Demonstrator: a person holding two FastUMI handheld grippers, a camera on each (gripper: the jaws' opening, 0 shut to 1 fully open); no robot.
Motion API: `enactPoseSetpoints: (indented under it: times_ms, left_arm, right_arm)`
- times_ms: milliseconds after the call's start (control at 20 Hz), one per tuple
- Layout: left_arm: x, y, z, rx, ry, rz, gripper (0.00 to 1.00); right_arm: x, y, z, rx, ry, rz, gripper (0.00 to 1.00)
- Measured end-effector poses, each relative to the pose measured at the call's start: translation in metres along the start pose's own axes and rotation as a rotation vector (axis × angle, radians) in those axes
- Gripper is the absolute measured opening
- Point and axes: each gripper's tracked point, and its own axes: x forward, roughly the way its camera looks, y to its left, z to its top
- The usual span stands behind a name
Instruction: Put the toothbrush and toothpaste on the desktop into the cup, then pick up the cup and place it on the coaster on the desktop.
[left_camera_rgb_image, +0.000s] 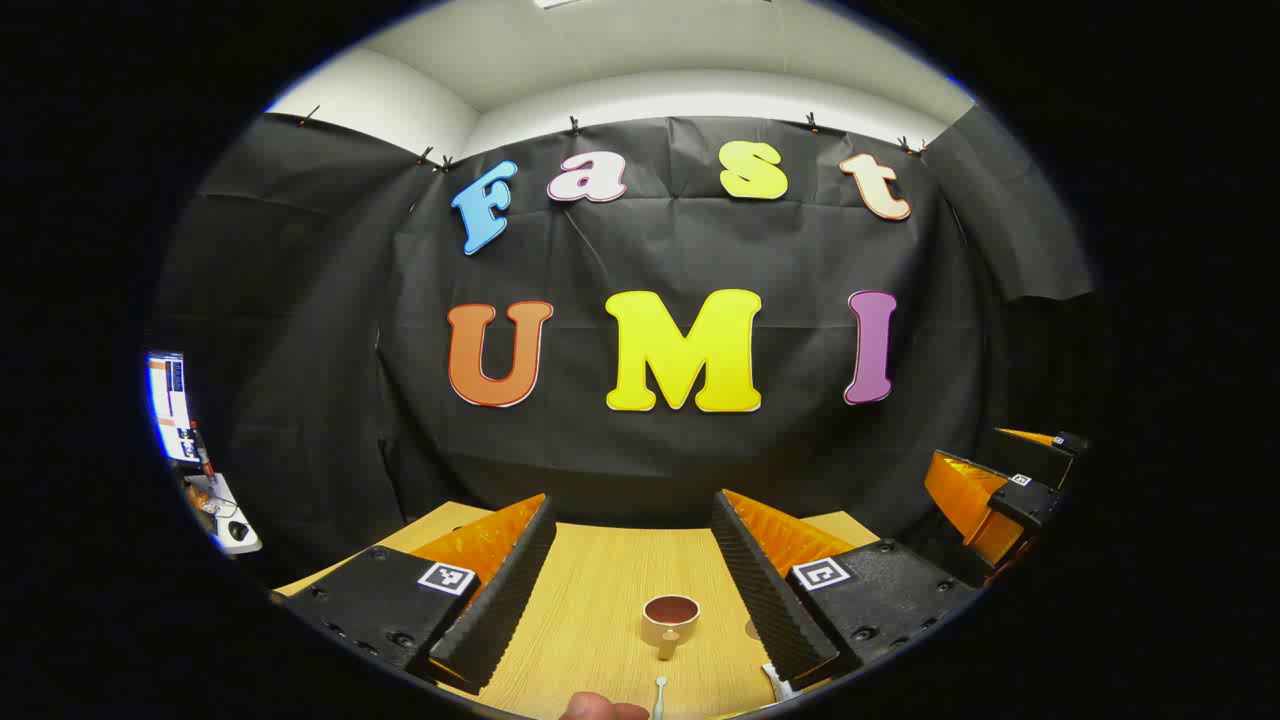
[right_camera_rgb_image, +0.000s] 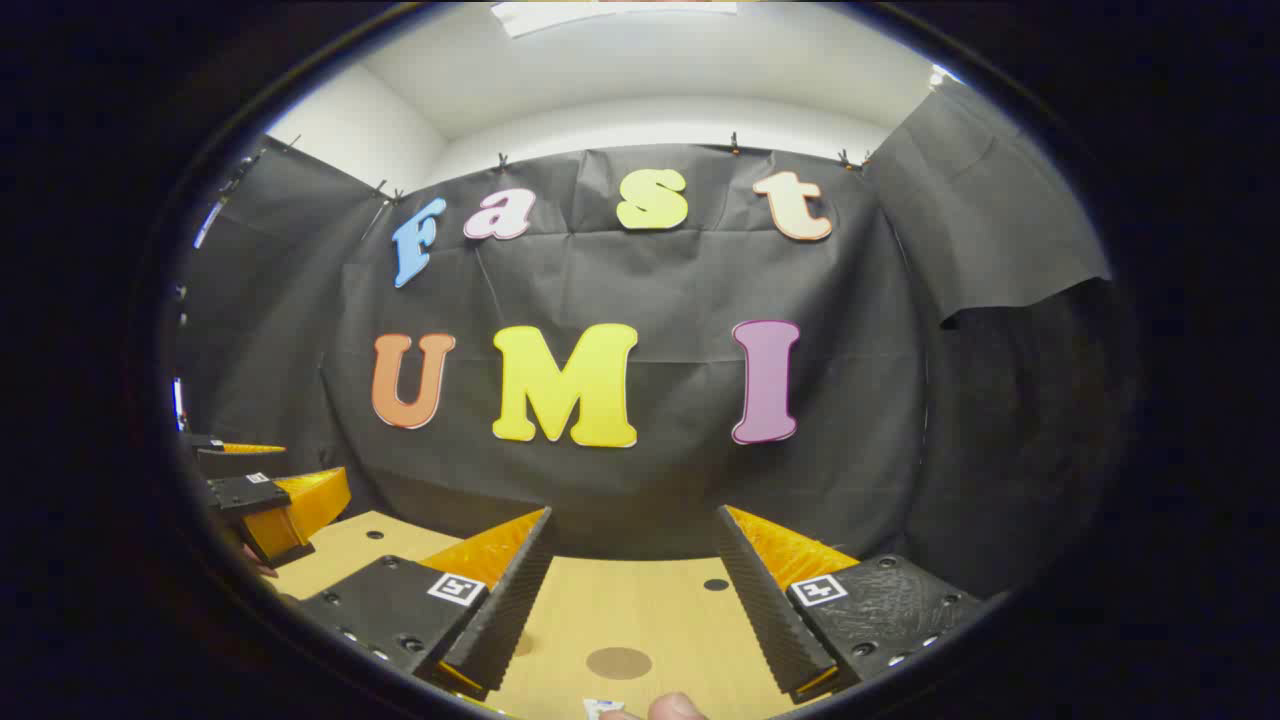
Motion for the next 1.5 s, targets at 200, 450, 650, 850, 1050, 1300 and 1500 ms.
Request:
enactPoseSetpoints:
  times_ms: [200, 450, 650, 850, 1050, 1300, 1500]
  left_arm:
    - [0.003, -0.003, 0.002, 0.007, -0.010, 0.000, 0.99]
    - [0.007, -0.009, -0.004, 0.012, -0.002, -0.014, 0.99]
    - [0.006, -0.013, -0.009, 0.031, -0.001, -0.030, 0.99]
    - [0.006, -0.023, -0.010, 0.033, -0.001, -0.050, 0.99]
    - [0.004, -0.026, -0.011, 0.019, -0.001, -0.053, 0.99]
    - [0.002, -0.028, -0.020, 0.002, 0.035, -0.058, 0.99]
    - [0.001, -0.026, -0.033, 0.000, 0.077, -0.053, 0.99]
  right_arm:
    - [0.001, -0.003, 0.001, 0.006, -0.001, -0.005, 0.95]
    - [0.004, -0.009, -0.001, 0.013, 0.005, -0.019, 0.97]
    - [0.007, -0.013, -0.008, 0.009, 0.018, -0.028, 0.95]
    - [0.005, -0.017, -0.007, 0.006, 0.016, -0.032, 0.95]
    - [0.004, -0.021, -0.006, 0.009, 0.013, -0.040, 0.95]
    - [0.002, -0.023, -0.011, 0.008, 0.022, -0.037, 0.95]
    - [0.002, -0.026, -0.025, 0.002, 0.057, -0.034, 0.95]
